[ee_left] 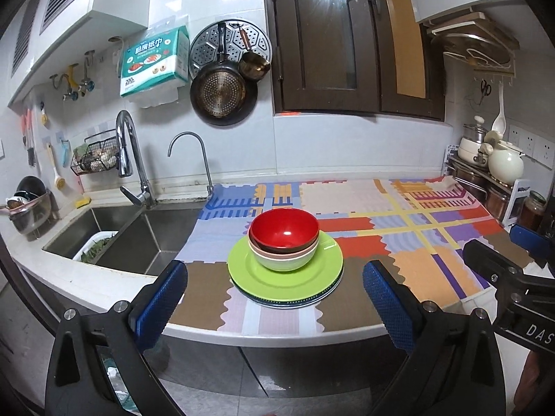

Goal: Organize plates and bowls

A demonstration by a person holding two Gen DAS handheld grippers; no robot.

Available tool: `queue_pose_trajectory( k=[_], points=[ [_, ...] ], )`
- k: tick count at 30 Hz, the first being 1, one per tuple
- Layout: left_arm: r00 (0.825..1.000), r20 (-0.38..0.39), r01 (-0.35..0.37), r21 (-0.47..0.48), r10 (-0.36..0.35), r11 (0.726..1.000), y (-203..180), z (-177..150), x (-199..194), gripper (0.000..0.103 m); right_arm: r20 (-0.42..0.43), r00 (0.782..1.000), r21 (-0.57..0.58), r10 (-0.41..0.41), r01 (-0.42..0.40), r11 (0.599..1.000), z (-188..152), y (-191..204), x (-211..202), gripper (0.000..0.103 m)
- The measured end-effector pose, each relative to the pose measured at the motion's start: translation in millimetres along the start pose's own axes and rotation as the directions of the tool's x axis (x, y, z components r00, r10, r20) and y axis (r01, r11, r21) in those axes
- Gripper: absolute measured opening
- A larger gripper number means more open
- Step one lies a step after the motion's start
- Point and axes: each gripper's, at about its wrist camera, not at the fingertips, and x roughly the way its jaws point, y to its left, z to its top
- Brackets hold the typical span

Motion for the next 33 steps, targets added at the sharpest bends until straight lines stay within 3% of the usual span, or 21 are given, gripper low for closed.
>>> queue_pose_trajectory(
  k=[33],
  points=[
    [0.999,0.018,0.029,0.004,-0.029,1.000,12,-6,-27,0.103,0.031,0.999,0.005,-0.035,0.035,0.999,-12,16,-40,0.092]
  ],
)
